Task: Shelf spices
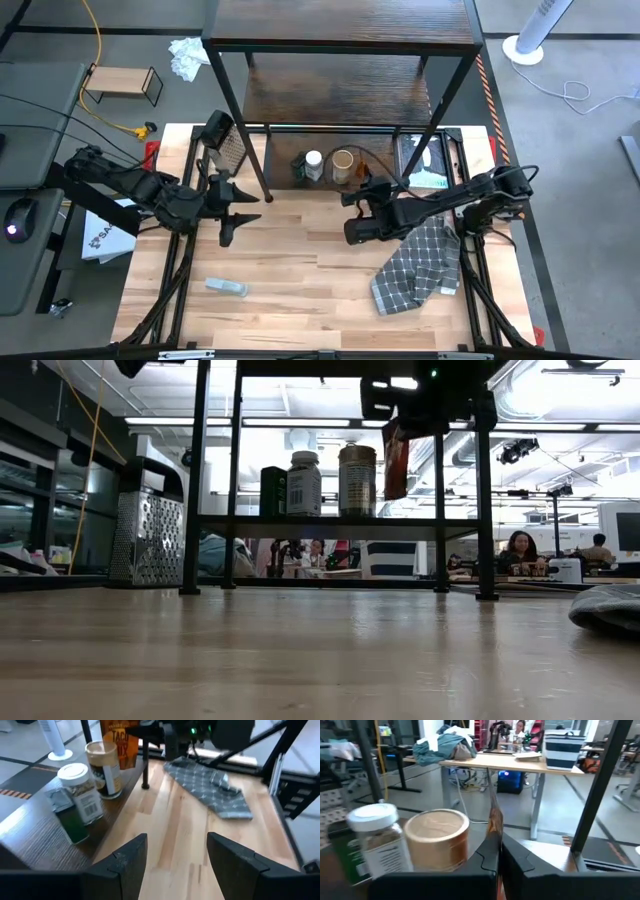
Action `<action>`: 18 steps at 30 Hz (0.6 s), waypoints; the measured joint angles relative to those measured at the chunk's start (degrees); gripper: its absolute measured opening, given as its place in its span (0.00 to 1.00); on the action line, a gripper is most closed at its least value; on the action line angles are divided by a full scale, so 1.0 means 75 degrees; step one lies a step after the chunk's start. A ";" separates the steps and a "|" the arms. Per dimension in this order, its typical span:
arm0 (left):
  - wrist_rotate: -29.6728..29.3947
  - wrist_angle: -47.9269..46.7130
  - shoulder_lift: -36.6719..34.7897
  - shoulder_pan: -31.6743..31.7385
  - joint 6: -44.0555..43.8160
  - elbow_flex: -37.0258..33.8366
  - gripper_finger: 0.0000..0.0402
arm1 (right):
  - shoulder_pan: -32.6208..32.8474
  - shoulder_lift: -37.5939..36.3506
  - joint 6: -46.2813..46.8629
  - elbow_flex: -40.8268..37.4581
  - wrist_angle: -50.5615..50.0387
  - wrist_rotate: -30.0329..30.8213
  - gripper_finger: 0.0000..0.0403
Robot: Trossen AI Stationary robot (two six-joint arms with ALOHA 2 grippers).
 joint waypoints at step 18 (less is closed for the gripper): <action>-0.0144 -0.0599 -0.0164 0.0000 -0.0219 -0.0003 0.50 | -0.0103 0.0172 0.1731 -0.0664 -0.0533 0.0201 0.00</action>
